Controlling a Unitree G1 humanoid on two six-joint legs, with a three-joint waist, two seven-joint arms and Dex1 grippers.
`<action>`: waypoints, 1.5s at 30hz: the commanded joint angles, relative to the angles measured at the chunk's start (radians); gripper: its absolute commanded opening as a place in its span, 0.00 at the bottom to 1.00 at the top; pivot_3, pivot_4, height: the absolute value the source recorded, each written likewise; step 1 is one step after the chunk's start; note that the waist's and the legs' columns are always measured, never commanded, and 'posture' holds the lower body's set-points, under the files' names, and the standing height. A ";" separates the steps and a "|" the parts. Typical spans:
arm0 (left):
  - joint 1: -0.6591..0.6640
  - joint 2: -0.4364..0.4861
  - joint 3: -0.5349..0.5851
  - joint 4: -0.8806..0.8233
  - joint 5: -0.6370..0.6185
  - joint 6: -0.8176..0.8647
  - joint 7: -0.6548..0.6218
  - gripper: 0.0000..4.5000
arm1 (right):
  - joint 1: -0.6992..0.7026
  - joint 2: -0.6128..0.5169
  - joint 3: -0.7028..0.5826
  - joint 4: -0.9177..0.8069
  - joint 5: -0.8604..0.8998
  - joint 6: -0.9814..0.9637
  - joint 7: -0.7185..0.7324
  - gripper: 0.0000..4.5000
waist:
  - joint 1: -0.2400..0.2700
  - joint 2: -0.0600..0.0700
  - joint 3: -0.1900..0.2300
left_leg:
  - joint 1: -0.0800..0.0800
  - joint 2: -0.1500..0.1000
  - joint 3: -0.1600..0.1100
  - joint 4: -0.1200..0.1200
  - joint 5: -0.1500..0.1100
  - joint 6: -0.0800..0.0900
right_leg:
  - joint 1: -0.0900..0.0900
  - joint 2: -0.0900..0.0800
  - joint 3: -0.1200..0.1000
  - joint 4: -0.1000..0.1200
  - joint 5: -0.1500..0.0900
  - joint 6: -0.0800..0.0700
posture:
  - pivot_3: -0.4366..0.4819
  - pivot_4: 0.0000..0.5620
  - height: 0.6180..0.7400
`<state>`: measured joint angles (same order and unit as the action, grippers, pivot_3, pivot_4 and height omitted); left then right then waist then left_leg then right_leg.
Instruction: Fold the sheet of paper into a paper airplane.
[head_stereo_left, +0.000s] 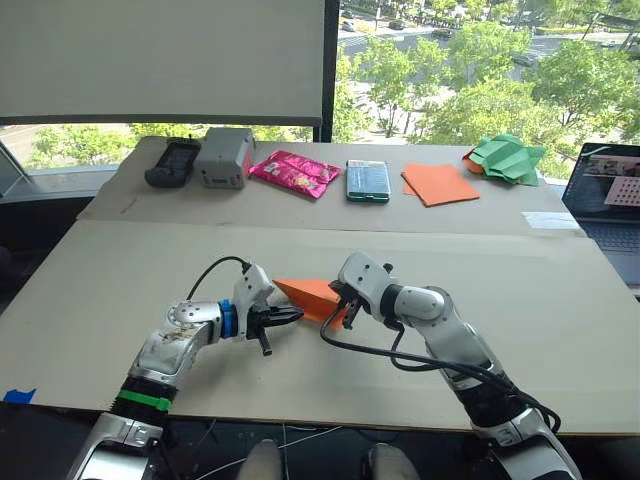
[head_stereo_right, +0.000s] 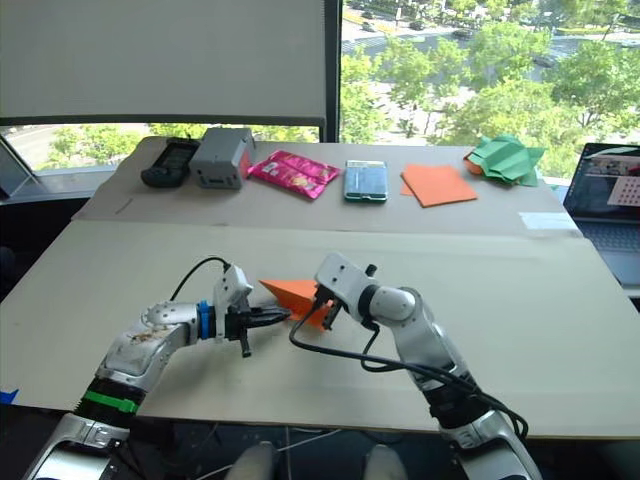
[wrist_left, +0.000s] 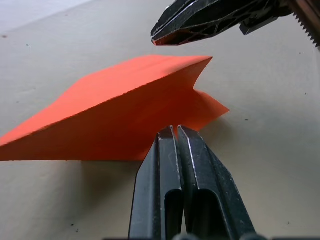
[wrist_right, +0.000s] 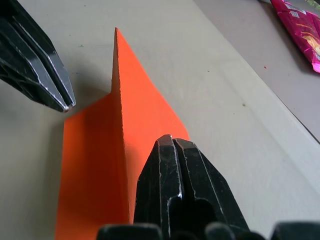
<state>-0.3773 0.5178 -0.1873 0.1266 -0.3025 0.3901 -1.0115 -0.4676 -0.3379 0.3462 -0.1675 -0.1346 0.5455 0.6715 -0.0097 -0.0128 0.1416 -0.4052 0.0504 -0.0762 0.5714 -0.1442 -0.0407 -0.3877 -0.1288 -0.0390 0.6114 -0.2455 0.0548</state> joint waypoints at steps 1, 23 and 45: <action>0.009 0.008 -0.015 -0.005 0.035 -0.052 -0.019 0.03 | 0.005 0.002 0.021 -0.043 -0.004 0.017 -0.006 0.01 | -0.002 0.000 0.000 | 0.000 0.000 0.000 0.000 0.000 0.000 | 0.000 0.000 0.000 0.000 0.000 0.000 | 0.48 0.27 0.69; 0.009 0.039 0.136 -0.197 -0.128 0.142 0.011 0.03 | 0.034 0.019 0.120 -0.008 -0.047 0.040 -0.035 0.01 | 0.000 0.000 0.000 | 0.000 0.000 0.000 0.000 -0.002 -0.004 | 0.000 0.000 0.000 0.000 0.000 0.000 | 0.48 0.27 0.69; 0.016 -0.001 0.012 -0.009 0.066 -0.025 0.035 0.03 | 0.040 0.056 -0.137 -0.085 0.138 0.240 -0.064 0.59 | 0.003 0.001 0.000 | 0.000 0.000 0.000 0.000 0.000 0.000 | 0.000 0.000 0.000 0.000 0.000 0.000 | 0.48 0.27 0.69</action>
<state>-0.3615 0.5117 -0.1758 0.1327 -0.2402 0.3759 -0.9726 -0.4127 -0.2782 0.2505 -0.2450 -0.0184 0.7685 0.6213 -0.0068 -0.0121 0.1413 -0.4055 0.0504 -0.0764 0.5716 -0.1445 -0.0410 -0.3874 -0.1287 -0.0391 0.6111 -0.2453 0.0551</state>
